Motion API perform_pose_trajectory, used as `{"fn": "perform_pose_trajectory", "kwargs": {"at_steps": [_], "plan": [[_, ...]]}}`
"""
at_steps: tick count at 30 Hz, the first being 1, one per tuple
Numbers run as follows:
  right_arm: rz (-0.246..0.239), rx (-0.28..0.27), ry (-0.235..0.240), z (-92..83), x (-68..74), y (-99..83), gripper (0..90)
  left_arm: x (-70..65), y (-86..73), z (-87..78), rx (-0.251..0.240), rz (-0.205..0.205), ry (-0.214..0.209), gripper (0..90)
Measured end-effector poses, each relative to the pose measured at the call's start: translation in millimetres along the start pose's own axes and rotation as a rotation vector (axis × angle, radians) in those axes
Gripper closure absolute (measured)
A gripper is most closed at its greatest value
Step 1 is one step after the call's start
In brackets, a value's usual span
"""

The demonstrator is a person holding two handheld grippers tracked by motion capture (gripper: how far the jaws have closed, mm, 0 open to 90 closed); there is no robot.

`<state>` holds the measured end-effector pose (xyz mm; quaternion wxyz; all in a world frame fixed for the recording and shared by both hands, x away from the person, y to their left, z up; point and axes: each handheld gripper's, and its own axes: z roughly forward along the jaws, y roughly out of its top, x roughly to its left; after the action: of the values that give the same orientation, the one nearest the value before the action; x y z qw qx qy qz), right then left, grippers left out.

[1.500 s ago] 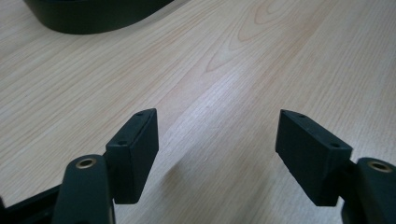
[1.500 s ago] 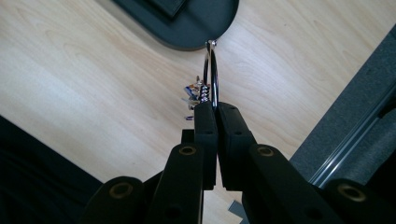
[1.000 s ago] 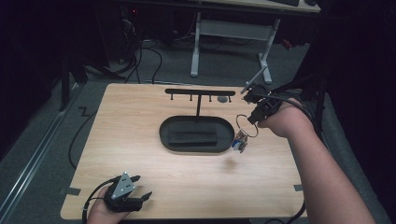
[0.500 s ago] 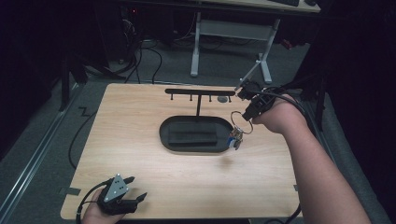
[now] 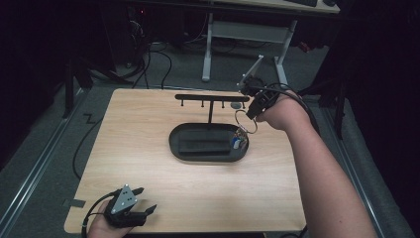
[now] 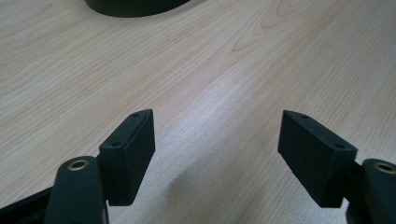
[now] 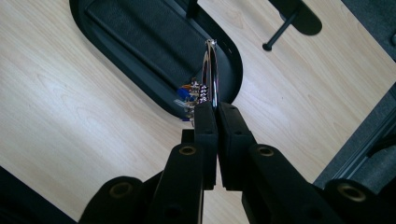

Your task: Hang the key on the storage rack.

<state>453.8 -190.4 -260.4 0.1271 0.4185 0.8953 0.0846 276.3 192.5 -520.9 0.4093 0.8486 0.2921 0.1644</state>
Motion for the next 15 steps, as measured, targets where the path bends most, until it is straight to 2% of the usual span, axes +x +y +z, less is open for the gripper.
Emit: {"fn": "perform_pose_trajectory", "kwargs": {"at_steps": [5, 7, 8, 11, 12, 15], "plan": [[0.002, 0.001, -0.009, 6.4, -4.1, 5.8, 88.4, -0.1, -0.3, -0.1, 0.000, 0.007, 0.001, 28.1], [0.018, -0.003, -0.008, 10.0, -8.0, 7.5, 88.4, -0.5, -0.4, -0.1, 0.000, 0.009, 0.003, 28.1], [0.041, -0.002, -0.006, 11.1, -8.5, 7.6, 88.5, -0.7, -0.1, -0.5, 0.002, 0.012, 0.003, 28.1], [0.045, -0.026, -0.001, 18.1, -17.2, 9.2, 88.4, -0.8, 0.0, -1.5, -0.004, 0.009, 0.007, 28.2], [0.066, -0.025, 0.005, 20.4, -18.5, 9.8, 88.4, -0.8, -0.1, -2.0, 0.001, 0.011, 0.007, 28.2], [0.078, -0.023, 0.000, 28.0, -26.1, 12.1, 88.5, -0.9, -1.1, -2.6, 0.008, 0.013, 0.008, 28.2]]}}
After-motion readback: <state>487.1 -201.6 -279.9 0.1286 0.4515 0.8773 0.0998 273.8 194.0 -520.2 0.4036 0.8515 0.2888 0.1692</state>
